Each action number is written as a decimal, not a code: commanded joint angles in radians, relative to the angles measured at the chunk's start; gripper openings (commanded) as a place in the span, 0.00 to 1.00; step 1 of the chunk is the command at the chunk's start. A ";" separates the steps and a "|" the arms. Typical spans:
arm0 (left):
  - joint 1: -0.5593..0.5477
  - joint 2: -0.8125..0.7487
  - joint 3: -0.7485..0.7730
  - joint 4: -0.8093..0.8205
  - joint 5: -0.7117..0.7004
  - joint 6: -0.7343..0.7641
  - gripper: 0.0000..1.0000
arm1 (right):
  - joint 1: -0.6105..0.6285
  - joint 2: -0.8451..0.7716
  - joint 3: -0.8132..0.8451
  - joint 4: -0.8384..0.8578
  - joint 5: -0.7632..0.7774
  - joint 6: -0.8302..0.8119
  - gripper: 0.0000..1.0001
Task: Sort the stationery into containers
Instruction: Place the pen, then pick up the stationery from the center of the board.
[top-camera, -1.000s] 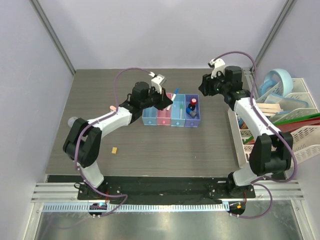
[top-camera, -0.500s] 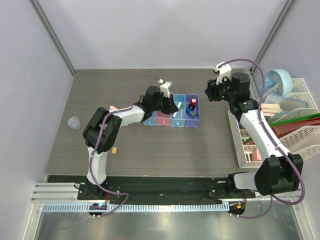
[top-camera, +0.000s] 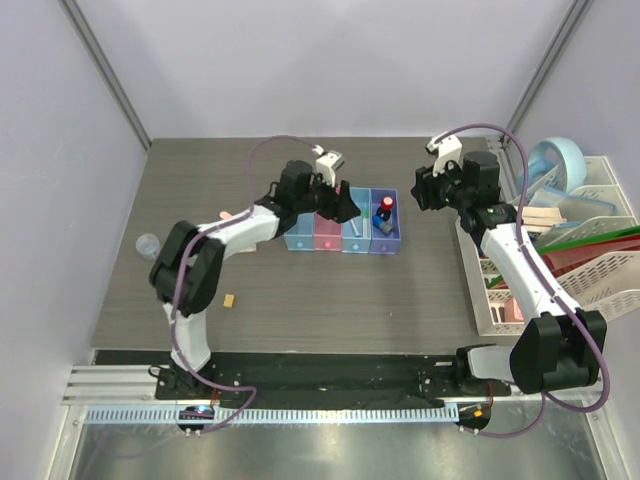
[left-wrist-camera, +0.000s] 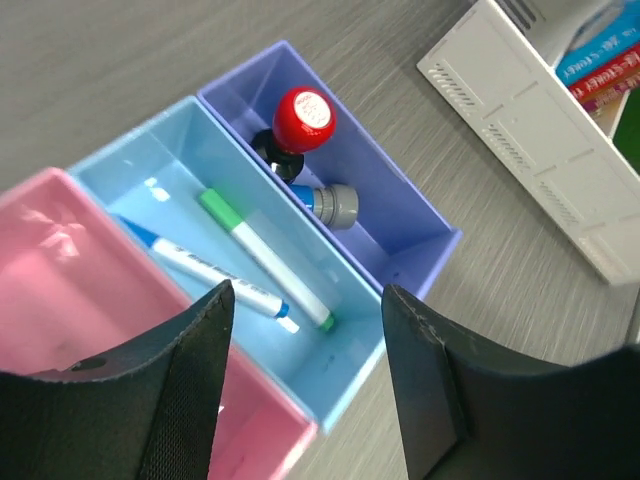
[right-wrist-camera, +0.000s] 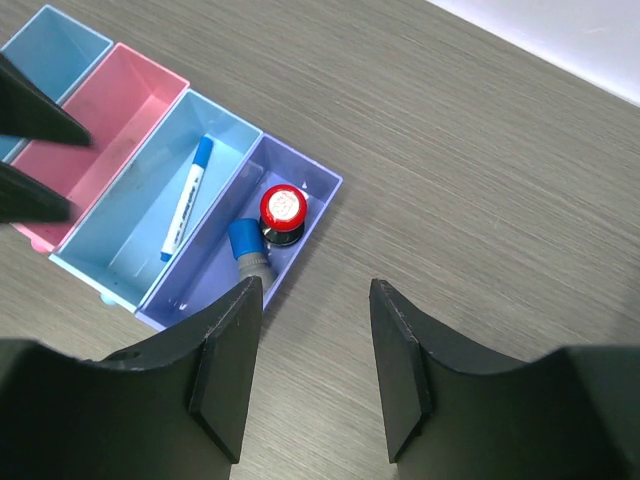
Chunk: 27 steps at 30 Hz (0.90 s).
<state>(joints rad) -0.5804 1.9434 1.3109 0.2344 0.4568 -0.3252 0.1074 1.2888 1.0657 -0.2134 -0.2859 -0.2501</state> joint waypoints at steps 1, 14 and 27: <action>0.059 -0.291 -0.053 -0.137 0.014 0.219 0.62 | -0.002 -0.045 0.014 -0.026 -0.070 -0.050 0.53; 0.169 -0.693 -0.427 -0.670 -0.189 1.137 1.00 | 0.014 -0.051 0.017 -0.073 -0.203 -0.072 0.56; 0.407 -0.235 -0.032 -1.078 -0.089 1.359 1.00 | 0.014 -0.223 -0.062 -0.086 -0.222 -0.087 0.57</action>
<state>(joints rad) -0.2050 1.6569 1.2369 -0.7334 0.3328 0.9276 0.1169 1.0821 1.0214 -0.3183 -0.4778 -0.3382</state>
